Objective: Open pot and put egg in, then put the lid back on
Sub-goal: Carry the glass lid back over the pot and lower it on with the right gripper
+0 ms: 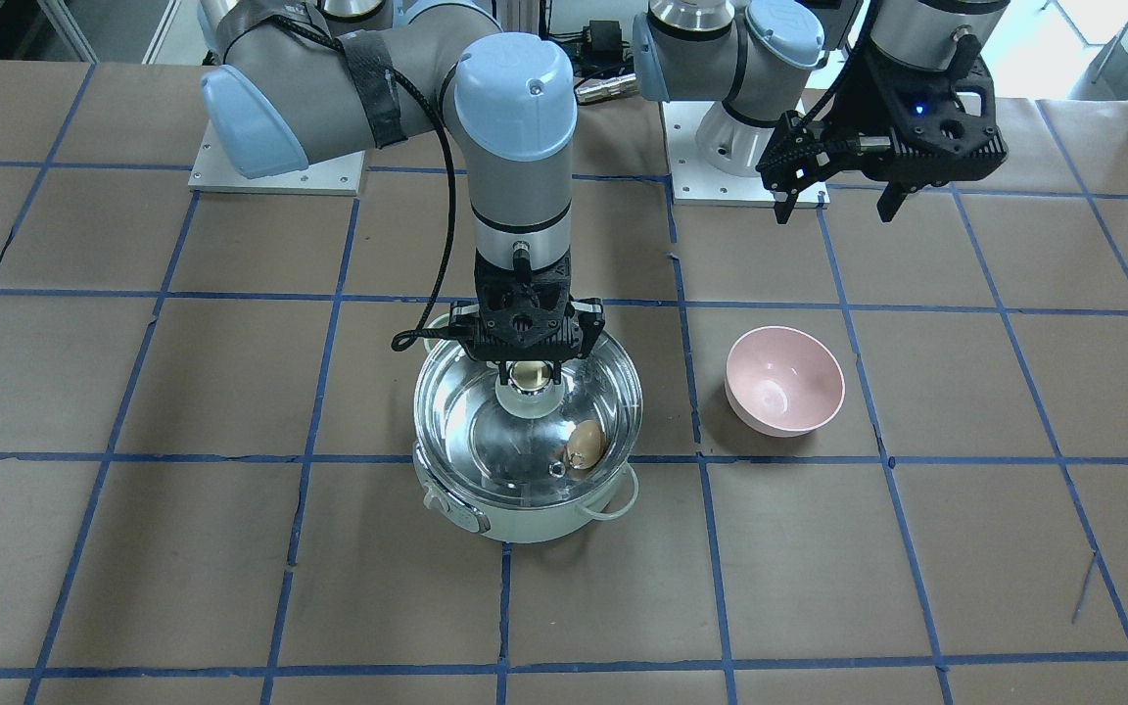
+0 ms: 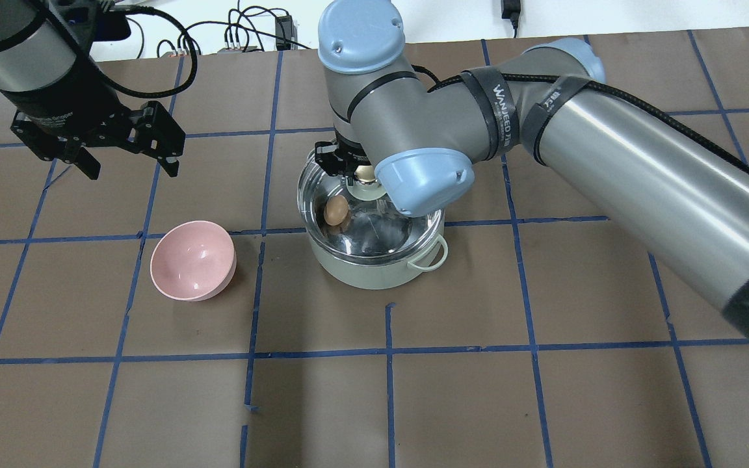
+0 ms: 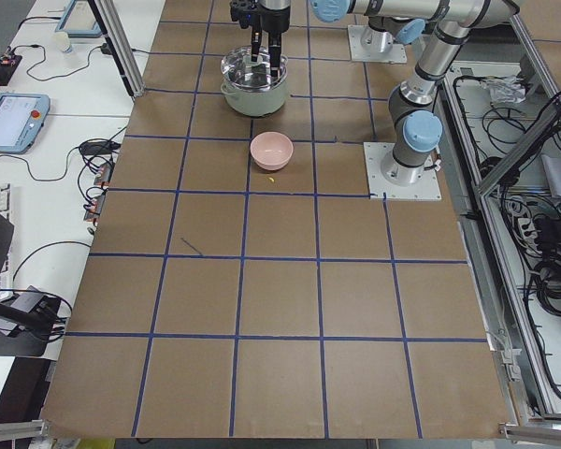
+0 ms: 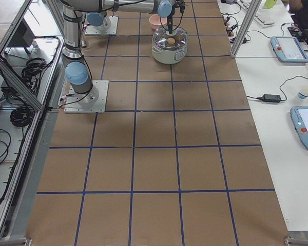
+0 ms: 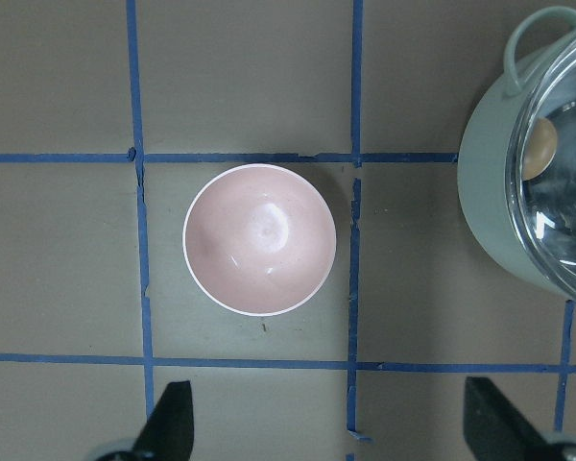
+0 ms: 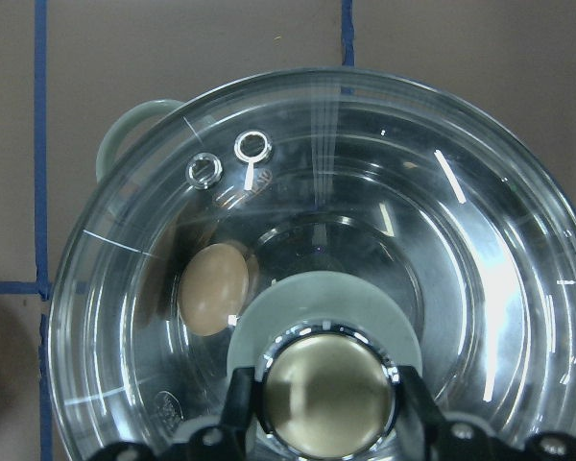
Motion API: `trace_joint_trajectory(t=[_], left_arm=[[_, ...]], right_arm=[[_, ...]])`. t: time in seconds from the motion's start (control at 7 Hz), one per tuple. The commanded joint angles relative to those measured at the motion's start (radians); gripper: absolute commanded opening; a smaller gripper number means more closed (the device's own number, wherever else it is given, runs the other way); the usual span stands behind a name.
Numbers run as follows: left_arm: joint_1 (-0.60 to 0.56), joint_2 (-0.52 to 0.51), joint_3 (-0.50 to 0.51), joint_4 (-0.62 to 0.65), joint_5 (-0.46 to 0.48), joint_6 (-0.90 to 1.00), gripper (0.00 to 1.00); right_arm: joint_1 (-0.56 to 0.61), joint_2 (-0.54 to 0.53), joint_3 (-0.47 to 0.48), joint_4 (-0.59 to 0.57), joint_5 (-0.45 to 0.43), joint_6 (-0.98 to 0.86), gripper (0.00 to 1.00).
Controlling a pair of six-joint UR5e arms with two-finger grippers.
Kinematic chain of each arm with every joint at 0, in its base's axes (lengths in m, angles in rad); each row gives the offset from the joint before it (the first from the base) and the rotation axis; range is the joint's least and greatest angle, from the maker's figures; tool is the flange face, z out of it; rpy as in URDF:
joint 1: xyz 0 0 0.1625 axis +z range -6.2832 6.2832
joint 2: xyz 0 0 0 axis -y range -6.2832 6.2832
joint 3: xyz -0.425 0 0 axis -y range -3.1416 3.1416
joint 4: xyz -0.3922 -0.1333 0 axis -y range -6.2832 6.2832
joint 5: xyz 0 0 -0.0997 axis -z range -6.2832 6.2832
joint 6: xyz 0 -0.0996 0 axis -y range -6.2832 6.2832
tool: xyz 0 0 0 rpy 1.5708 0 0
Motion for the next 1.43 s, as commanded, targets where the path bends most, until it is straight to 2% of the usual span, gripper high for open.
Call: trace_joint_trajectory(t=[0.0,0.29,0.71,1.29], left_arm=[[0.000,-0.002,-0.001,0.003,0.001,0.000,1.00],[0.000,0.000,-0.005,0.005,0.003,0.001,1.00],[0.000,0.000,-0.004,0.003,0.004,0.002,1.00],[0.000,0.000,-0.004,0.003,0.004,0.002,1.00]], right_arm=[[0.000,-0.001,0.000,-0.001,-0.026,0.001,0.24],[0.000,-0.001,-0.001,0.001,-0.027,0.014,0.30],[0.000,-0.002,-0.006,0.001,-0.017,0.020,0.29],[0.000,-0.002,-0.003,-0.001,-0.019,0.037,0.50]])
